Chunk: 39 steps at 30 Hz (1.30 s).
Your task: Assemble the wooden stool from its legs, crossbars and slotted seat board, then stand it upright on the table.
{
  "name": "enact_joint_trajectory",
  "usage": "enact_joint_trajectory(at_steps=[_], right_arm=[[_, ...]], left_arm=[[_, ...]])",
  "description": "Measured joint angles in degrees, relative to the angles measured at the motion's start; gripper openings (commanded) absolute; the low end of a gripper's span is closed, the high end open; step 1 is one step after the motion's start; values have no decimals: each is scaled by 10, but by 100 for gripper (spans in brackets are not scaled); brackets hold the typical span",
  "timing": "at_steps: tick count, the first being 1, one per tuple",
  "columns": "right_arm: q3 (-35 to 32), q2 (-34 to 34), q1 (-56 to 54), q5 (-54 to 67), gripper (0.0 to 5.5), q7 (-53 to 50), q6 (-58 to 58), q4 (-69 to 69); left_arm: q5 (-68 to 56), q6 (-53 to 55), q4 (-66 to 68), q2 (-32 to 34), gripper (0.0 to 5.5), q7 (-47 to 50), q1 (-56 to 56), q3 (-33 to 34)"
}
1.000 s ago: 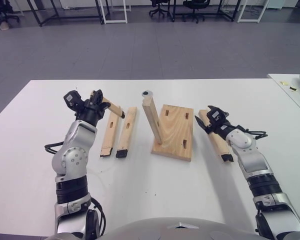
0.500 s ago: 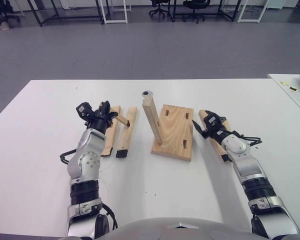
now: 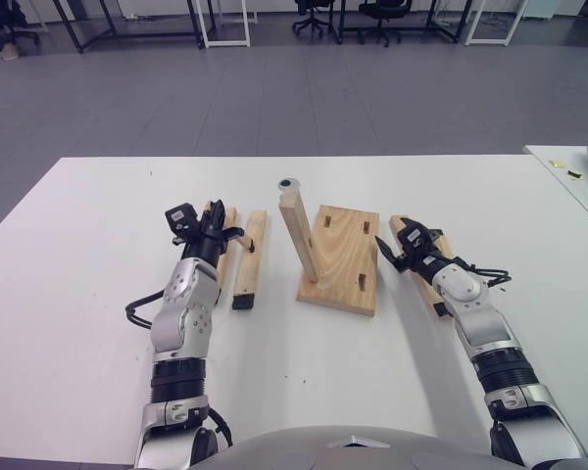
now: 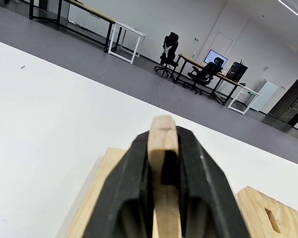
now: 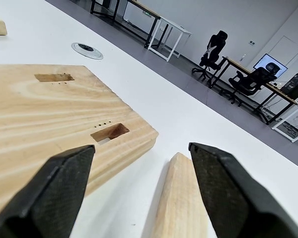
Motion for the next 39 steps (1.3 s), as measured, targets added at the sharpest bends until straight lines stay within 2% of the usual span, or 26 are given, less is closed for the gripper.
enact_joint_trajectory(at_steps=[5,14,21,30,39], right_arm=[[0,0,0,-2,354,-1,0,0],[0,0,0,-5,354,-4,0,3],[4,0,0,-20,354,-6,0,10],[18,-3,0,-44,354,-7,0,13],[20,-19,-1,-70,354,-12,-4,19]], left_arm=[[42,-5,-13,-6,39,27,8,-10],[65,-26,-34,-24,39,84,28,25],[65,-26,-40,-31,39,89,27,46],[198,6,-50,0,39,89,46,-56],[188,40,-94,-27,39,35,71,-96]])
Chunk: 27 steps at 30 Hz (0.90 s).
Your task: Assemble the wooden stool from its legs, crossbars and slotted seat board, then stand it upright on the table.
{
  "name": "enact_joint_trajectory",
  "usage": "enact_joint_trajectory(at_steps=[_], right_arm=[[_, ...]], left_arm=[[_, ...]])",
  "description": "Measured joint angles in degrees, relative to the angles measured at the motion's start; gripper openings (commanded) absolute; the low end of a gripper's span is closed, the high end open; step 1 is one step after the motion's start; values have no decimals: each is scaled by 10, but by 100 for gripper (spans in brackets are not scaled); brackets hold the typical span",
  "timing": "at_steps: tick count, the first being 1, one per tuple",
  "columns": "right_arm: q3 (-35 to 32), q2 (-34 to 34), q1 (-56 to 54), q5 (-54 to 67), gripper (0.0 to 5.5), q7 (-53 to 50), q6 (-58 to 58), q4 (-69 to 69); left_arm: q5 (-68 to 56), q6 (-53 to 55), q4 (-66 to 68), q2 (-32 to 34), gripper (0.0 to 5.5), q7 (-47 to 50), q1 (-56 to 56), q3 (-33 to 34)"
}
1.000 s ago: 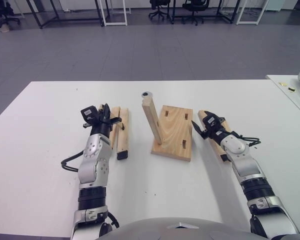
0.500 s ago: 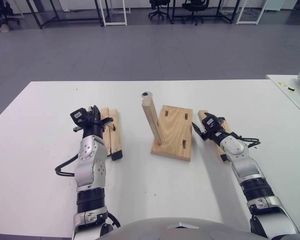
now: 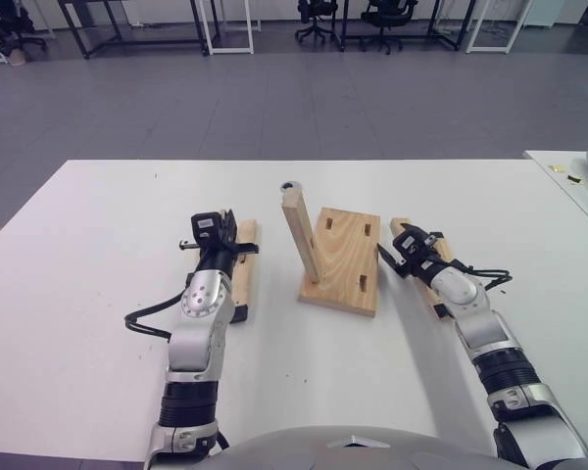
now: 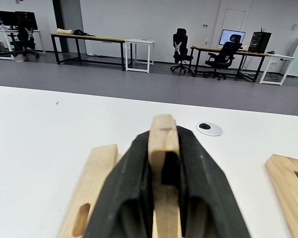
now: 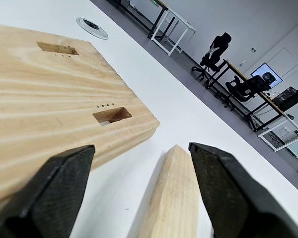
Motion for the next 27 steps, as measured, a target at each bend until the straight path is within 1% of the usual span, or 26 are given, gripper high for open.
enact_joint_trajectory(at_steps=[4,9,12,21,25,26,27], right_arm=[[0,-10,-3,-12,354,-5,0,2],[2,-11,-5,-23,354,-9,-1,1],[2,-11,-5,-25,354,-10,-1,2],[6,-11,-6,-43,354,-10,-2,2],[9,-11,-8,-45,354,-10,-4,9],[11,-11,-8,-46,354,-10,-7,14],[13,-11,-9,-47,354,-10,-9,17]], left_arm=[[7,25,-31,28,39,-37,15,-32],[23,25,-46,53,39,-50,28,-56],[35,25,-47,58,39,-52,28,-66],[38,25,-47,63,39,-51,30,-67],[59,25,-48,62,39,-35,29,-77],[59,26,-47,60,77,-32,28,-76],[59,36,-45,54,90,-29,27,-71]])
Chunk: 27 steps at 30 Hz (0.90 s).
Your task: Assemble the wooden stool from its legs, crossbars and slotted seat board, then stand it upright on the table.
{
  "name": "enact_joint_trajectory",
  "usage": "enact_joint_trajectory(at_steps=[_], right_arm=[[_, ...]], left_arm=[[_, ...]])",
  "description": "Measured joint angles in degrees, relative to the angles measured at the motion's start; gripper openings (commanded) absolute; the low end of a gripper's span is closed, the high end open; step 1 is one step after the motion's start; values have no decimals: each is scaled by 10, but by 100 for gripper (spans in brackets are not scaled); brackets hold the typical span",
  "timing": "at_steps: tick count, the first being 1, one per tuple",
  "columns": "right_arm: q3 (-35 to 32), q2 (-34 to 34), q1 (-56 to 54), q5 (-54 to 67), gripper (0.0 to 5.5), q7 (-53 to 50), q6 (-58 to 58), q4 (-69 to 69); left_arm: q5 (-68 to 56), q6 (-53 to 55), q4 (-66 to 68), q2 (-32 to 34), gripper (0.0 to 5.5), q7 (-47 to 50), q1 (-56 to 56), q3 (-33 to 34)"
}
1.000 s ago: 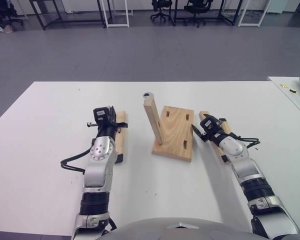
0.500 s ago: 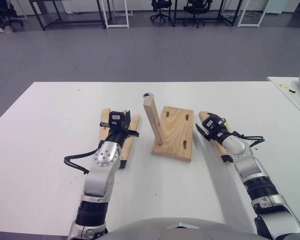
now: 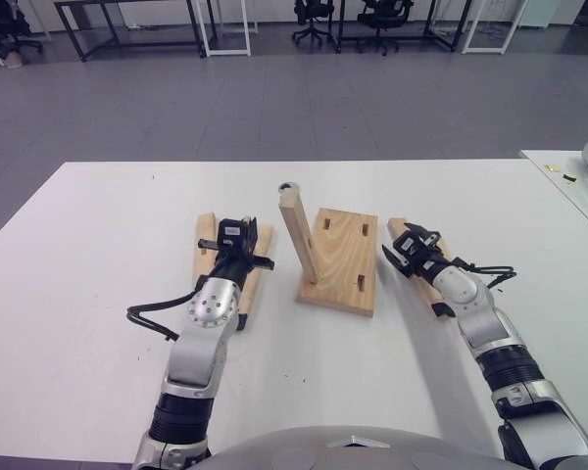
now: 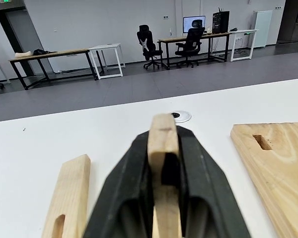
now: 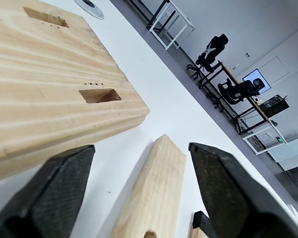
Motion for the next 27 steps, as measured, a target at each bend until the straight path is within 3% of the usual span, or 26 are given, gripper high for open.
enact_joint_trajectory(at_steps=[2,7,14,17,27], right_arm=[[5,-2,-13,-1,354,0,-7,2],[9,-4,-23,-6,354,-1,-11,14],[10,-4,-23,-13,354,-1,-15,14],[11,-4,-22,-17,354,-3,-15,14],[17,0,-14,-21,354,-16,-14,14]], left_arm=[[-2,60,50,0,120,5,37,10],[-1,77,37,1,206,4,33,24],[-11,129,-24,4,333,-14,18,40],[-20,186,-69,35,386,-46,19,41],[-31,305,-94,71,386,-89,49,21]])
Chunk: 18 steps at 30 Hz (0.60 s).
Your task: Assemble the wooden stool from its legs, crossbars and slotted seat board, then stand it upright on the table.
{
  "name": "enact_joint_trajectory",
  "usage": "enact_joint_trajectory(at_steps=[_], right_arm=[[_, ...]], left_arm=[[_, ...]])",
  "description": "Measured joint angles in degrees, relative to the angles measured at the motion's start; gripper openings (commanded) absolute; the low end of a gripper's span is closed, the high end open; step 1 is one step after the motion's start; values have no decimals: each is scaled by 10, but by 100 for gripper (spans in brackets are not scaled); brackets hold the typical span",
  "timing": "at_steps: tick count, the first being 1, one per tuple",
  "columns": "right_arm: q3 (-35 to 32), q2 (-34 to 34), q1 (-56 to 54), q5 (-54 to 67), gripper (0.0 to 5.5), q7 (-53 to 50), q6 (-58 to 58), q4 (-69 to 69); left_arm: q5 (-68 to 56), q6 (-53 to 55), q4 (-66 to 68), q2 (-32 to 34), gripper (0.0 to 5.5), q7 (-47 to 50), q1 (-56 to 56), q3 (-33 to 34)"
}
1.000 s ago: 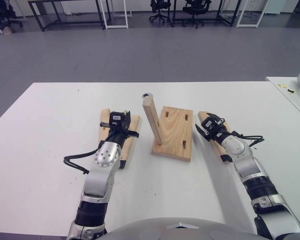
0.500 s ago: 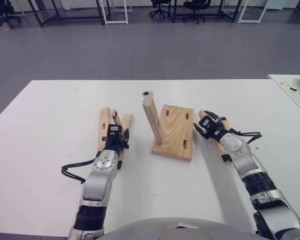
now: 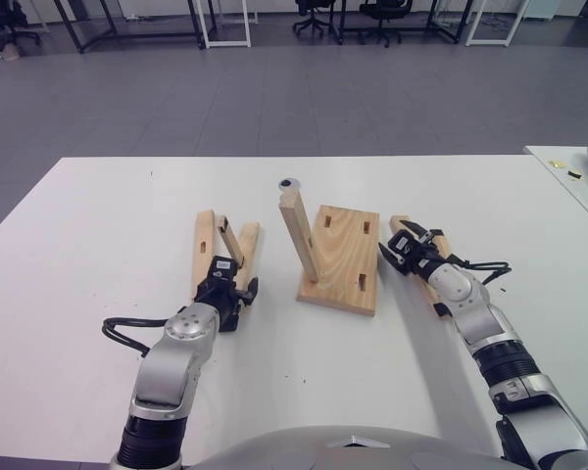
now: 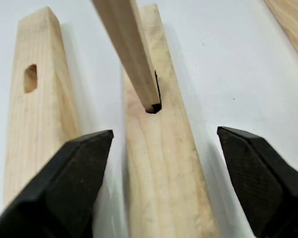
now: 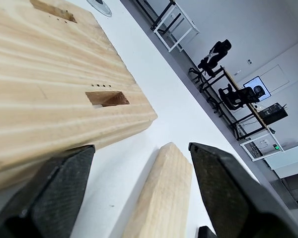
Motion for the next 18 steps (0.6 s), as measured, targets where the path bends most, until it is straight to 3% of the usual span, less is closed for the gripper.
enact_joint_trajectory(at_steps=[10,15,18], right_arm=[[9,3,0,-9,354,-14,9,-3],[2,6,1,2,354,-13,10,-3],[-69,32,-9,110,354,6,35,-22]], left_arm=[[-16,26,-7,19,211,-31,4,8],[-34,-3,5,5,209,-33,-3,41],[-90,-51,10,-23,209,-43,-88,112]])
